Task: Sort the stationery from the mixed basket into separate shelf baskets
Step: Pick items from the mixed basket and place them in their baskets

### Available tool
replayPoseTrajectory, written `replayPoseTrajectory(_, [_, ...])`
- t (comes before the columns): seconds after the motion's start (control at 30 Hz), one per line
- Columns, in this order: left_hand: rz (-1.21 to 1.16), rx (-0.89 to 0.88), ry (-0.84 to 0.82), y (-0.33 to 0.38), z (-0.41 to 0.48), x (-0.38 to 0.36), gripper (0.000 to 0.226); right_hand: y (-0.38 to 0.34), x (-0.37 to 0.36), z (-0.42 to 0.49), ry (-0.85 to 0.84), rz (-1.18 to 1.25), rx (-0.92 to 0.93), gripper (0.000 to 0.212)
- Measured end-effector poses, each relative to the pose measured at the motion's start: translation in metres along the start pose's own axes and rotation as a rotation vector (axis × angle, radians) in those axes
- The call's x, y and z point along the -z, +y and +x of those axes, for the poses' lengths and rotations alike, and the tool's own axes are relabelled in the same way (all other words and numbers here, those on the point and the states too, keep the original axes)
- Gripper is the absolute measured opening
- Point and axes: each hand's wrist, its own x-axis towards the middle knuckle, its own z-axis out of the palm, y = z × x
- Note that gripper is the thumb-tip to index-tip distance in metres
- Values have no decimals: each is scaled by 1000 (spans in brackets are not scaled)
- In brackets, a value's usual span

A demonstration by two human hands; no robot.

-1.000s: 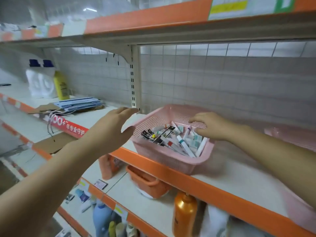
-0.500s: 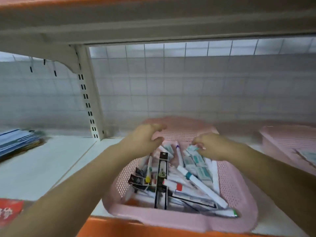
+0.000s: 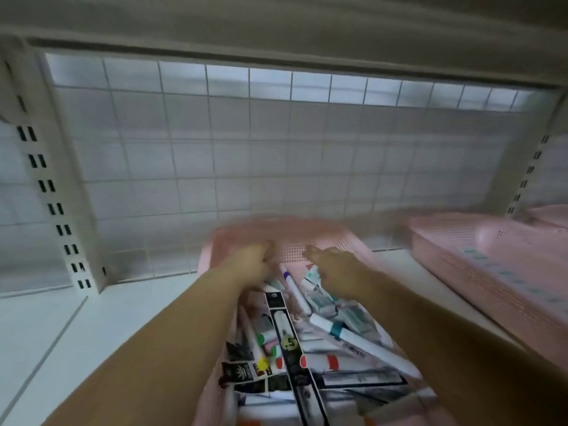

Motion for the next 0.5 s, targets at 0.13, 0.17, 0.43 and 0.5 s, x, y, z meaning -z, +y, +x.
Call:
replayPoseTrajectory(0.13, [163,44,-210,-11,3,-14,43,1,-9,1,-70,-66,-30,58])
replayPoseTrajectory(0.17, [144,38,-214,-12,4,-15,39,0,-9,0,-80,-76,-38,56])
replayPoseTrajectory(0.43, [357,46,-86,-1,8,-13,24,0,-6,0,-9,-86,-32,44])
replayPoseTrajectory(0.5, [380,69,-55,2,8,-14,24,-1,-7,0,-11,-102,-25,44])
